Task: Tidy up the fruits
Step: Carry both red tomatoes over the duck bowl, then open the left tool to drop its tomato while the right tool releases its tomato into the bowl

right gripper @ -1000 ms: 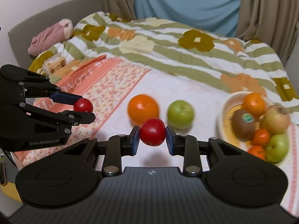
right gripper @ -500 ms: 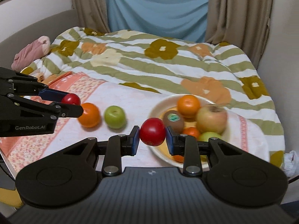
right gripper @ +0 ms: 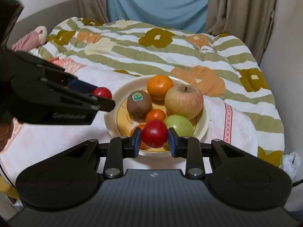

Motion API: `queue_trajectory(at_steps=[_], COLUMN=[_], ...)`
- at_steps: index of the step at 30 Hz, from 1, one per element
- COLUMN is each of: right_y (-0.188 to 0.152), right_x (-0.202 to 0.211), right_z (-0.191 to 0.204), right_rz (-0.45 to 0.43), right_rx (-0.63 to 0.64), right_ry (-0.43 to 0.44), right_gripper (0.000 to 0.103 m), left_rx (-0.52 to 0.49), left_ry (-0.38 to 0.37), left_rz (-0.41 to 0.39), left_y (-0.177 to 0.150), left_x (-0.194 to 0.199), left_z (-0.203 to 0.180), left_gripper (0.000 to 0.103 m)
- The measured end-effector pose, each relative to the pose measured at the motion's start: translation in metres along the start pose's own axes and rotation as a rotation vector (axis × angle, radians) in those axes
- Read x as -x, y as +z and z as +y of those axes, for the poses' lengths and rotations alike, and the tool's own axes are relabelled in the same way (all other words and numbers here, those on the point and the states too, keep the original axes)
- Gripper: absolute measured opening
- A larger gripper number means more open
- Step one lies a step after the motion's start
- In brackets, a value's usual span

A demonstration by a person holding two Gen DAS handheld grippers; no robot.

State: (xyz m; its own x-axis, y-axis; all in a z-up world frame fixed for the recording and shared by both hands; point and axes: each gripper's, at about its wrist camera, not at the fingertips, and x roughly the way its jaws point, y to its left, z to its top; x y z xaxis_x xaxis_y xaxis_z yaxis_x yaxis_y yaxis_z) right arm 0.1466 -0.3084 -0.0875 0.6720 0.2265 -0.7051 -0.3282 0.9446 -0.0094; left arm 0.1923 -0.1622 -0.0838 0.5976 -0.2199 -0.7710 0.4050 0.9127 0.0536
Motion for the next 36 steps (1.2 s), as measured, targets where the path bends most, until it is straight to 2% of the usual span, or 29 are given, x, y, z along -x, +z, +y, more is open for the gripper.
queue_trajectory(at_steps=[10, 11, 12, 13, 14, 15, 25, 36], right_y=[-0.013, -0.013, -0.014, -0.014, -0.014, -0.015, -0.007, 0.012], right_x=[-0.021, -0.022, -0.023, -0.023, -0.023, -0.022, -0.019, -0.036], right_z=[-0.013, -0.014, -0.014, -0.014, -0.015, -0.016, -0.013, 0.001], right_rz=[0.021, 0.022, 0.023, 0.022, 0.02, 0.018, -0.002, -0.03], right_rx=[0.069, 0.076, 0.082, 0.087, 0.092, 0.096, 0.121, 0.174], right_ry=[0.06, 0.064, 0.068, 0.072, 0.077, 0.08, 0.088, 0.123], right_gripper=[0.045, 0.045, 0.045, 0.045, 0.045, 0.045, 0.045, 0.045], left_rx=[-0.001, 0.003, 0.01, 0.017, 0.021, 0.027, 0.095, 0.148], left_ry=[0.037, 0.037, 0.037, 0.043, 0.051, 0.057, 0.101, 0.155], left_rz=[0.078, 0.08, 0.075, 0.066, 0.056, 0.046, 0.022, 0.0], left_y=[0.001, 0.001, 0.001, 0.001, 0.001, 0.002, -0.005, -0.017], left_x=[-0.042, -0.042, -0.042, -0.04, -0.037, -0.034, -0.002, 0.019], left_z=[-0.01, -0.01, -0.01, -0.01, -0.01, -0.01, 0.005, 0.018], left_gripper=[0.038, 0.046, 0.06, 0.069, 0.086, 0.09, 0.091, 0.091])
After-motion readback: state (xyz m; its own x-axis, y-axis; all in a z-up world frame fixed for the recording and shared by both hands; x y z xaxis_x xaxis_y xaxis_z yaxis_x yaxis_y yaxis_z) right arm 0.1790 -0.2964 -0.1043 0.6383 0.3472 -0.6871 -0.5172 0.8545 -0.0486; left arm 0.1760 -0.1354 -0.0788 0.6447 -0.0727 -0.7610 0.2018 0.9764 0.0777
